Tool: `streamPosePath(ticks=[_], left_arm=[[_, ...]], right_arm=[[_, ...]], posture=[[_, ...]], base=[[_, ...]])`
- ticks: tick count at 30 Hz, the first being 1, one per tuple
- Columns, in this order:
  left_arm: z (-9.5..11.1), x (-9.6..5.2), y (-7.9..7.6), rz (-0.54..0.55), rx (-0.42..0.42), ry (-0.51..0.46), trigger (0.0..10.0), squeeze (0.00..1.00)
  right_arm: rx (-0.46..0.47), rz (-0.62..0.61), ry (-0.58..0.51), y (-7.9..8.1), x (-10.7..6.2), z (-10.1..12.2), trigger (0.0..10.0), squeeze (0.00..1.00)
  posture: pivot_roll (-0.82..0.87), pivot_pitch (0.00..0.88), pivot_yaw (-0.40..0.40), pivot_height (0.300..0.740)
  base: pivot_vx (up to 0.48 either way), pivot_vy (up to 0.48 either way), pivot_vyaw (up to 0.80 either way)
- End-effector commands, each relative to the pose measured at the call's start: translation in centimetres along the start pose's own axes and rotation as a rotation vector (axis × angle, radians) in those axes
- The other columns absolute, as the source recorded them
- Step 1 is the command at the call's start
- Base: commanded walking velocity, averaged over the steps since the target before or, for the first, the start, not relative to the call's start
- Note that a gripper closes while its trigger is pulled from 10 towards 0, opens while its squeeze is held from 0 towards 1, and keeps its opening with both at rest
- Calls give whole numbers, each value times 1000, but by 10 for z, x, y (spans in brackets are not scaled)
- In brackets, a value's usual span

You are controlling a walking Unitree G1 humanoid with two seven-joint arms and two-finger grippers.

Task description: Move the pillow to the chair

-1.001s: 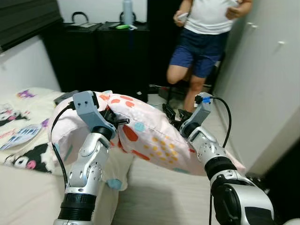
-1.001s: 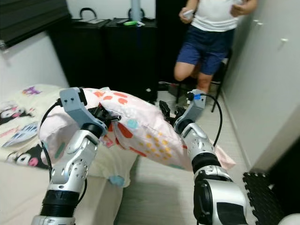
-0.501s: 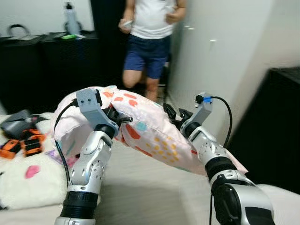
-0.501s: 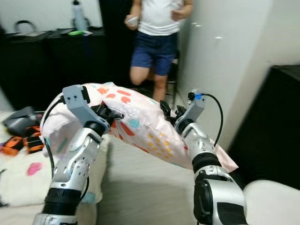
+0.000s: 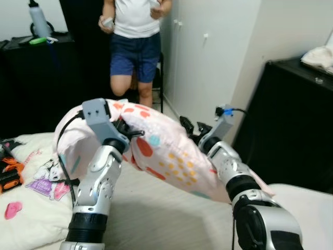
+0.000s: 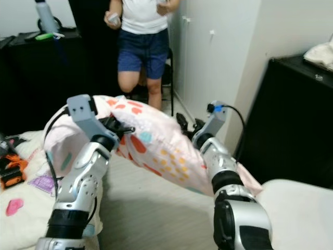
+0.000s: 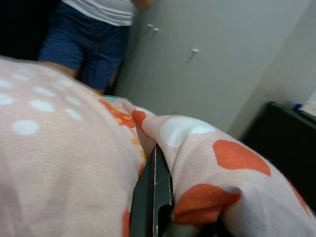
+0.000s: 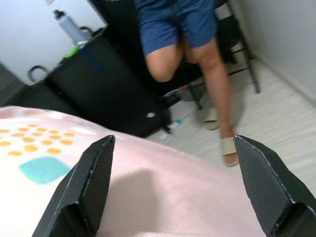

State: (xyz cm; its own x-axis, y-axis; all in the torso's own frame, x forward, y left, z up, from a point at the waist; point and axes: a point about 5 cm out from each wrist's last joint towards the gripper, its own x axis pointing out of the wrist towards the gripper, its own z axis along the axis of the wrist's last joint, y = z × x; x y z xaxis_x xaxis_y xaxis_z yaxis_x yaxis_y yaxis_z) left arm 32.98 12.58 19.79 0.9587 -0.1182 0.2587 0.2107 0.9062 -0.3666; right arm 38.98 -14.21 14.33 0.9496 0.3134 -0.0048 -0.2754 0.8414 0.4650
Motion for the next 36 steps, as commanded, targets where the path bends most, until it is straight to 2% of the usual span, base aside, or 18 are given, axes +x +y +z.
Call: streamPosePath(ticks=[1, 36], left_arm=[[20, 3, -4, -23, 13, -97, 10000, 0], [18, 3, -2, 4, 58, -92, 10000, 0]], right_arm=[[-1, 10, 8, 4, 2, -2, 10000, 0], [-3, -4, 13, 4, 2, -4, 10000, 0]], posture=[[-116, 0, 8, 720], [-115, 0, 8, 720]], base=[[0, 0, -650], [0, 0, -652]])
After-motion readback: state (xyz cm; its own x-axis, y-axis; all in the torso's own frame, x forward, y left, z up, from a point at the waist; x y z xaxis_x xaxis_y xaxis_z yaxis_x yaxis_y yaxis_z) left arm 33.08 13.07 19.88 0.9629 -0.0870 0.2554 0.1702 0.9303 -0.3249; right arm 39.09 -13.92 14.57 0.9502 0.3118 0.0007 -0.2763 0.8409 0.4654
